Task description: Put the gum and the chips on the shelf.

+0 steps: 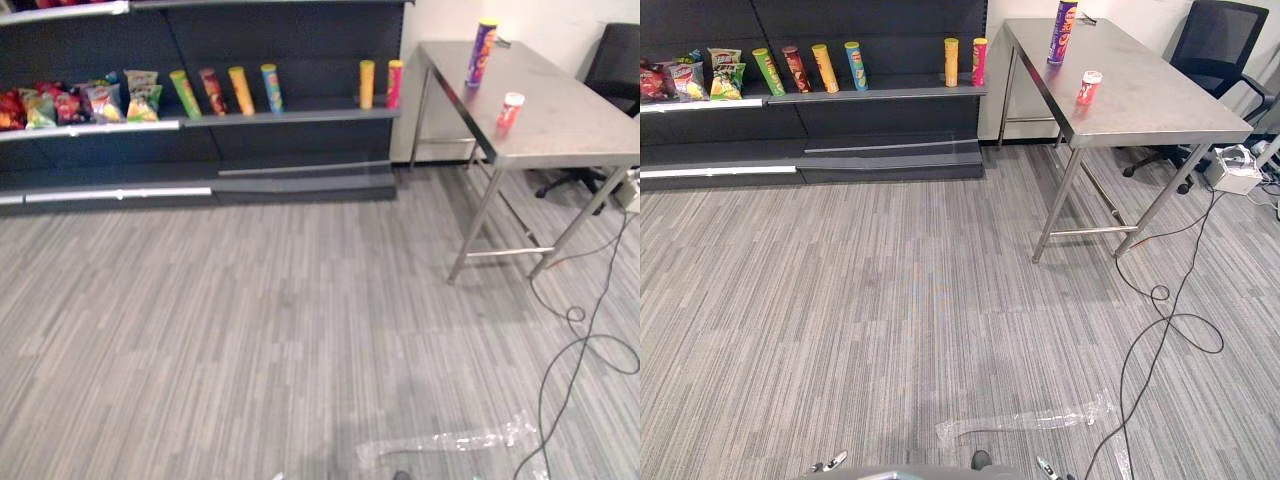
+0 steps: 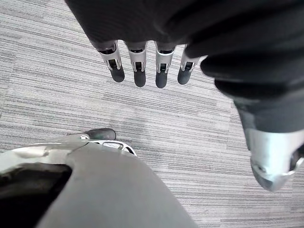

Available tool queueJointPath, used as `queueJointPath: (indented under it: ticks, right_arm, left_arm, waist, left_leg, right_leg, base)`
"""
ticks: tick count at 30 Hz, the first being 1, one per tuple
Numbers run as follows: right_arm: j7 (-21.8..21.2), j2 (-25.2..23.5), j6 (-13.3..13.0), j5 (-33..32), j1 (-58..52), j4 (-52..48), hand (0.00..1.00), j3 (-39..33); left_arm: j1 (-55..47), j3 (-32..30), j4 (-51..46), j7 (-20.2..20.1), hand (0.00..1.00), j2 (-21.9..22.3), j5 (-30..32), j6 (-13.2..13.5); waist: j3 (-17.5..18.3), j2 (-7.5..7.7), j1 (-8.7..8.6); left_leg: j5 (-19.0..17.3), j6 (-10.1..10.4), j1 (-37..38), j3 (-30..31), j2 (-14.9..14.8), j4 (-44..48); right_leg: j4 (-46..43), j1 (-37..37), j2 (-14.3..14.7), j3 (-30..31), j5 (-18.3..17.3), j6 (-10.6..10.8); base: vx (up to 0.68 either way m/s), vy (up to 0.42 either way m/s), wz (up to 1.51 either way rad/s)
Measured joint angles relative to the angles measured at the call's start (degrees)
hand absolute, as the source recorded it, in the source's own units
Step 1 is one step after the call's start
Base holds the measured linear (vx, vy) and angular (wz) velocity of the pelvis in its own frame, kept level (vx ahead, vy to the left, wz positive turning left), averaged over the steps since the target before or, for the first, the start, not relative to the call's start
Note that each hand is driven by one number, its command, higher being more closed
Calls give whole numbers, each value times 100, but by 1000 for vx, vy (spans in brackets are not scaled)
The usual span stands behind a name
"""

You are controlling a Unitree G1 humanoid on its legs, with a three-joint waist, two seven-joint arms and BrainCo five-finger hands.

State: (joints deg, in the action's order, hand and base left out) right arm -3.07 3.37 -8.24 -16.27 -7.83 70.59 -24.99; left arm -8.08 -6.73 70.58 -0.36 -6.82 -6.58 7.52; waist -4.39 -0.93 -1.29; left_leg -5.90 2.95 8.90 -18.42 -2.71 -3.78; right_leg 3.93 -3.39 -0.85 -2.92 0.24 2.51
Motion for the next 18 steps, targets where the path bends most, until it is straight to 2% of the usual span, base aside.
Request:
queueJointPath:
  ticks: [10, 16, 18]
  right_arm:
    - [-4, -40, 0, 0, 40, -5, 0, -150]
    - [33, -37, -20, 61, 28, -20, 0, -39]
    - [53, -26, -57, 67, 27, -21, 0, 72]
  left_arm:
    - [3, 17, -2, -1, 0, 8, -4, 79]
    - [3, 22, -4, 2, 0, 9, -25, 119]
    - [3, 25, -3, 7, 0, 19, -212, 121]
  waist:
    - [-19, -15, 4]
    - [-15, -17, 19]
    - [-14, -18, 39]
  left_leg:
    - [-27, 38, 15, -157, -92, -4]
    - [-45, 66, 16, -232, -142, -14]
    - [-59, 88, 28, -303, -155, -10]
  right_leg:
    - [47, 18, 92, 48, 0, -4]
    - [114, 2, 147, 103, 18, -30]
    - [117, 4, 166, 153, 19, -30]
  base:
    - [-44, -45, -4]
    - [1, -46, -7]
    - [32, -29, -12]
